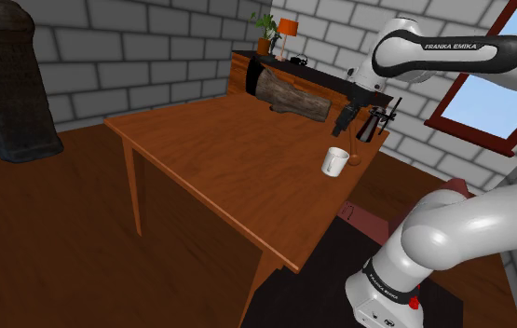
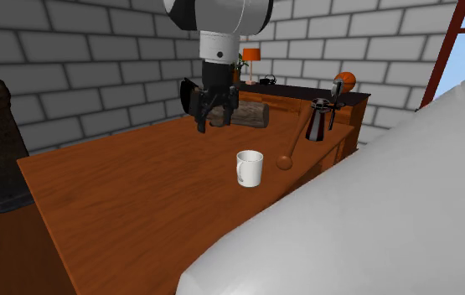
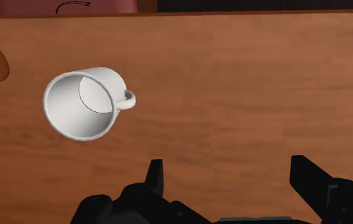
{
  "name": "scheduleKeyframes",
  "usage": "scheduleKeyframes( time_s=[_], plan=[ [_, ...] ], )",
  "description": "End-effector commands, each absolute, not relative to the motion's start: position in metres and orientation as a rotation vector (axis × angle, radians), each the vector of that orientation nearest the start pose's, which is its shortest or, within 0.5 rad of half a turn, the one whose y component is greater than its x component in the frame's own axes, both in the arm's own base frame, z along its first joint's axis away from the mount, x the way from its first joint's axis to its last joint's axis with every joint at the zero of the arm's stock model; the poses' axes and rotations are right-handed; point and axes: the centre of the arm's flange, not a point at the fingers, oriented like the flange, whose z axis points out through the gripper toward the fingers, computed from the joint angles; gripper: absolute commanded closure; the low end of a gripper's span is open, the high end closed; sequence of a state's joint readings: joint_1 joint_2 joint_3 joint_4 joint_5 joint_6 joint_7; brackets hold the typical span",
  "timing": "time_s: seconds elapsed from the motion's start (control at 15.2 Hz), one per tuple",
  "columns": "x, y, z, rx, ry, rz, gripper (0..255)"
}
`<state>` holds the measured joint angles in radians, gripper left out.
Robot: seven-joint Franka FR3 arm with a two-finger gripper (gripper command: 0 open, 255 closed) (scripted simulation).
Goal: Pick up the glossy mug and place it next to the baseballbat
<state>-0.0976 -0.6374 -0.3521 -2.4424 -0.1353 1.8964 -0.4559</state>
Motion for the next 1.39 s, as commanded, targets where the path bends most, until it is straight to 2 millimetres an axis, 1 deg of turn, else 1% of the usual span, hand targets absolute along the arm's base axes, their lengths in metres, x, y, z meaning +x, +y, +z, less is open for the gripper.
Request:
scheduleKeyframes(
  time_s=[0.0, 0.99, 1.06, 1.32],
  plan=[
    [0.331, -0.207, 0.499, -3.09, -0.182, -0.131, 0],
    [0.345, -0.373, 0.39, -3.073, -0.316, -0.06, 0],
    [0.345, -0.377, 0.388, -3.072, -0.319, -0.059, 0],
    [0.346, -0.375, 0.366, -3.072, -0.319, -0.059, 0]
  ],
)
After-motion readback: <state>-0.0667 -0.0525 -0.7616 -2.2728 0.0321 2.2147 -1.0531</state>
